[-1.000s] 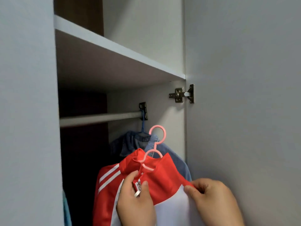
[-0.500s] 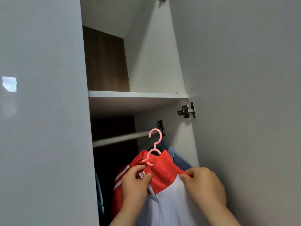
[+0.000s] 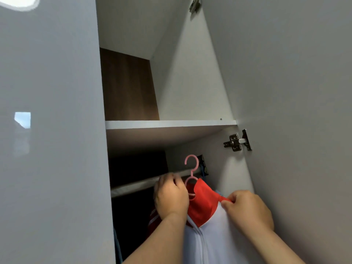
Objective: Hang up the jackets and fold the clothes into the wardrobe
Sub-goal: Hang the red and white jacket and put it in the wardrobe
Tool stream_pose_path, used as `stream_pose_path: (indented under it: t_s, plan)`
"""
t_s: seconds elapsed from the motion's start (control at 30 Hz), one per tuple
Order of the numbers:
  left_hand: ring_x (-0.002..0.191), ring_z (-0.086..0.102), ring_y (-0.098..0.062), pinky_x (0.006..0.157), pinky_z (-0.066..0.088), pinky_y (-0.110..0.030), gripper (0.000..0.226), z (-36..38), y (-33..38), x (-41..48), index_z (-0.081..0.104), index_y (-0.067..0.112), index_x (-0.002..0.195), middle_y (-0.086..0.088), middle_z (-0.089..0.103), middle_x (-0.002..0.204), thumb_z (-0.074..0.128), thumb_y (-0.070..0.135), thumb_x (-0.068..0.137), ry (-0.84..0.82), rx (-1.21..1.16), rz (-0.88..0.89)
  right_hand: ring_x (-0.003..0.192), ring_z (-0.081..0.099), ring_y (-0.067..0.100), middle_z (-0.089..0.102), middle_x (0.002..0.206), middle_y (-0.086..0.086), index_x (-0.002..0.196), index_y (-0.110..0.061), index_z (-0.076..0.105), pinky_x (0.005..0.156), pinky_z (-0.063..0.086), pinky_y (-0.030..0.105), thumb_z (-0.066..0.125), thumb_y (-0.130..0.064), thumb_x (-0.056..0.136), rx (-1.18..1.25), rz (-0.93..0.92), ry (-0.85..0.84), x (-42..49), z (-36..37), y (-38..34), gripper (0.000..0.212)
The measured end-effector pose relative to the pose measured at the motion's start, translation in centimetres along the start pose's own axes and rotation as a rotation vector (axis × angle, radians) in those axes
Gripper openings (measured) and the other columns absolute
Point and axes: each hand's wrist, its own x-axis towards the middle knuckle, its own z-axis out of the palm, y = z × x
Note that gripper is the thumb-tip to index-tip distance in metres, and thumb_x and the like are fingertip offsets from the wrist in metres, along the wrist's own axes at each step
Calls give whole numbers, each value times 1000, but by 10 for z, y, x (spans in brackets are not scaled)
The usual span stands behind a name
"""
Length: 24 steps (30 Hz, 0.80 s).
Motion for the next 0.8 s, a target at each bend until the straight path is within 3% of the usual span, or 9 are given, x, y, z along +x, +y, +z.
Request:
stream_pose_path:
  t_s: [0.1, 0.17, 0.23, 0.3, 0.37, 0.47, 0.63, 0.8]
  plan:
    - [125, 49, -31, 111, 28, -39, 34, 11, -12, 31, 64, 8, 121, -11, 61, 129, 55, 25, 94, -38, 249, 199, 82, 67, 24, 69, 80, -5, 77, -28, 69, 62, 47, 26, 63, -53, 77, 2, -14, 15, 12, 12, 5, 26]
    - [141, 32, -27, 119, 11, -39, 43, 16, -21, 48, 53, 14, 134, -6, 47, 146, 48, 33, 96, -128, 459, 227, 81, 66, 24, 69, 79, -5, 77, -27, 69, 63, 49, 26, 63, -52, 78, -10, -15, 19, 17, 17, 11, 26]
    - [145, 23, -26, 120, 5, -40, 46, 21, -33, 60, 46, 17, 139, -4, 41, 151, 40, 39, 99, -177, 595, 192, 81, 67, 25, 69, 79, -5, 79, -27, 69, 64, 50, 27, 62, -53, 79, -13, -22, 32, 20, 23, 12, 27]
    - [141, 30, -26, 119, 6, -42, 42, 29, -41, 66, 50, 20, 135, -2, 49, 143, 34, 39, 100, -210, 683, 154, 83, 67, 26, 70, 82, -4, 81, -26, 69, 64, 49, 27, 60, -55, 81, -10, -40, 54, 22, 30, 11, 31]
    - [125, 46, -24, 113, 14, -42, 39, 36, -44, 67, 60, 24, 121, 0, 61, 125, 30, 38, 101, -222, 734, 132, 84, 66, 27, 70, 82, -3, 81, -24, 68, 60, 44, 27, 55, -57, 85, -25, -66, 69, 23, 37, 8, 35]
    - [105, 53, -22, 94, 26, -37, 33, 40, -47, 72, 64, 25, 103, 2, 66, 107, 34, 37, 100, -177, 723, 121, 82, 65, 26, 68, 79, -4, 81, -22, 65, 59, 41, 27, 56, -55, 86, -46, -86, 78, 23, 44, 10, 35]
    - [99, 55, -20, 86, 24, -34, 30, 43, -56, 75, 67, 24, 95, 3, 67, 97, 40, 38, 99, -103, 696, 145, 84, 66, 25, 69, 83, -4, 82, -20, 63, 60, 41, 27, 57, -52, 84, -71, -73, 77, 27, 55, 11, 33]
    - [100, 55, -21, 89, 26, -34, 30, 45, -54, 75, 68, 25, 95, 3, 68, 98, 40, 37, 99, -86, 693, 158, 86, 66, 27, 70, 86, -2, 82, -19, 62, 61, 38, 28, 54, -50, 86, -47, -61, 95, 37, 61, 13, 32]
